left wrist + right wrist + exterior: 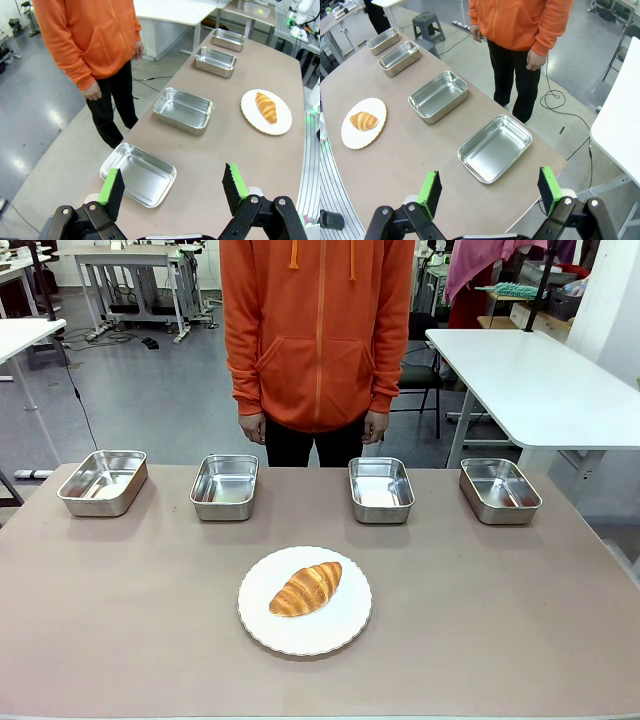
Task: Place the bread in the container.
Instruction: Place the Butter Roll into the Airtight Container indicated by the human.
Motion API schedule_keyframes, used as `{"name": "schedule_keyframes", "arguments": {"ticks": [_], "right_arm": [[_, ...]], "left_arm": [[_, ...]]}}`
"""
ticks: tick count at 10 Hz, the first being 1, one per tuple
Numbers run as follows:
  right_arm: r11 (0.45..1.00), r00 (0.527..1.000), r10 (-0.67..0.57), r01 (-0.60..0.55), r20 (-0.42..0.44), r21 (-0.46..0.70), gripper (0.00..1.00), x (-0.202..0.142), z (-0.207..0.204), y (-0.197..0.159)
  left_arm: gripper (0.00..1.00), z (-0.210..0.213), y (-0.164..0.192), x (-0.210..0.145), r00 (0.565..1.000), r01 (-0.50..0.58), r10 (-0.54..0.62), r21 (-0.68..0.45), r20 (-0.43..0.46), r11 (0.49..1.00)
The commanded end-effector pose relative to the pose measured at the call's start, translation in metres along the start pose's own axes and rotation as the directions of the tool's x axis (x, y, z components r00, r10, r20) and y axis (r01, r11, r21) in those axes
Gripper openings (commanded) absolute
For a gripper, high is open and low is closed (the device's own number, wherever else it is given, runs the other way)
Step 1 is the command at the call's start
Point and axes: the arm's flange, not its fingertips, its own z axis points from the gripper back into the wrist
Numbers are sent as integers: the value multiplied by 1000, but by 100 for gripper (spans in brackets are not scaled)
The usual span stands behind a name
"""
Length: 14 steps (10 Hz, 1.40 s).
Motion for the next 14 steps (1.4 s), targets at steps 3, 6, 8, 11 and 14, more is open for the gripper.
{"name": "schedule_keyframes", "arguments": {"ticks": [3, 6, 8, 11, 14], "right_arm": [[1000, 1000, 14, -14, 28, 5, 100, 1, -2, -1], [1000, 1000, 14, -14, 28, 5, 100, 1, -2, -1], [1000, 1000, 14, -14, 28, 5, 100, 1, -2, -1], [1000, 1000, 14, -14, 28, 5, 100, 1, -2, -1], [1000, 1000, 14, -14, 28, 5, 100, 1, -2, -1]], "left_arm": [[100, 2, -1, 0, 1000, 9, -9, -8, 7, 1000], [100, 2, -1, 0, 1000, 9, -9, -8, 7, 1000], [100, 2, -1, 0, 1000, 9, -9, -8, 7, 1000], [100, 2, -1, 0, 1000, 9, -9, -8, 7, 1000], [100, 2, -1, 0, 1000, 9, -9, -8, 7, 1000]]}}
